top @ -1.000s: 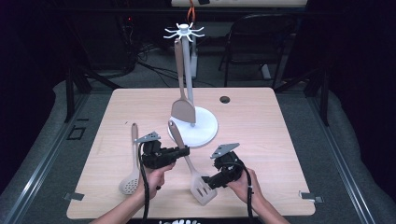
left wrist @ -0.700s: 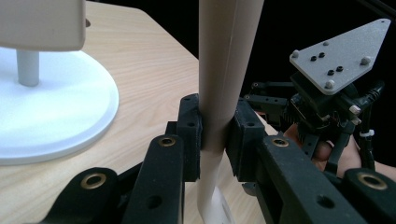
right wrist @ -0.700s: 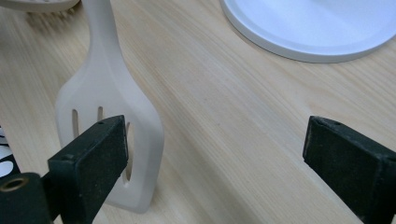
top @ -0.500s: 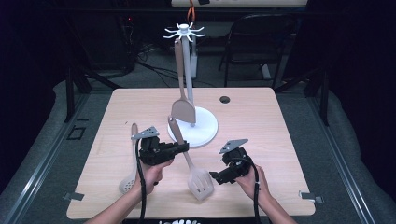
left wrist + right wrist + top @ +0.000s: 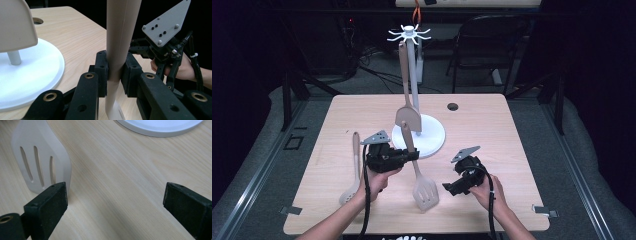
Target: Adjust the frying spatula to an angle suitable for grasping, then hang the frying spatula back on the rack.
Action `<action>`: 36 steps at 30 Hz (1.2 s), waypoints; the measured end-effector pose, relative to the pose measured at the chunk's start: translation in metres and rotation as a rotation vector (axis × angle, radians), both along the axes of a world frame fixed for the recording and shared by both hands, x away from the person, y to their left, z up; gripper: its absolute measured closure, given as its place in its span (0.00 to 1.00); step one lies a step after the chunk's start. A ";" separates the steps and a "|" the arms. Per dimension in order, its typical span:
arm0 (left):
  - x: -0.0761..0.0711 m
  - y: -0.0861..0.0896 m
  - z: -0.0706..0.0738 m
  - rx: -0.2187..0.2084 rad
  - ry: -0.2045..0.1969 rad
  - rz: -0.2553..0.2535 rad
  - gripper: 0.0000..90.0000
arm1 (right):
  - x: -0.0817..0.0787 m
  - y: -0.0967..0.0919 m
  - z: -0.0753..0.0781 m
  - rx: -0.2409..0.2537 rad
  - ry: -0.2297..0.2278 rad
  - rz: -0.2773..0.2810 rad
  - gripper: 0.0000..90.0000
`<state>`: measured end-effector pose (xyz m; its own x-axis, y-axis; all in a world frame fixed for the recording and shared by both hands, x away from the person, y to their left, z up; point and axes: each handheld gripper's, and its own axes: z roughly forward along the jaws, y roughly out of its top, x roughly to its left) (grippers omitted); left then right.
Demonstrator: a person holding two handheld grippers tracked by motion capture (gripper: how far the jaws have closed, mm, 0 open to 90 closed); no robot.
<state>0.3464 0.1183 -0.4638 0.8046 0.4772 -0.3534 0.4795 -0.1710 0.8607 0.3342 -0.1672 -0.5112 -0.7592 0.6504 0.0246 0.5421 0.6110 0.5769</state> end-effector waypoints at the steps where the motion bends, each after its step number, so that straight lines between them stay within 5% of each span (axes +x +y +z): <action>1: 0.001 -0.001 0.001 0.005 -0.010 -0.006 0.85 | 0.000 -0.001 0.000 -0.004 -0.003 -0.006 0.06; 21: 0.026 -0.010 0.042 0.082 -0.097 -0.047 0.85 | 0.005 -0.004 -0.001 -0.008 0.024 -0.015 0.06; 36: 0.044 -0.017 0.065 0.082 -0.123 -0.057 0.85 | 0.004 -0.003 -0.003 -0.020 0.045 -0.005 0.06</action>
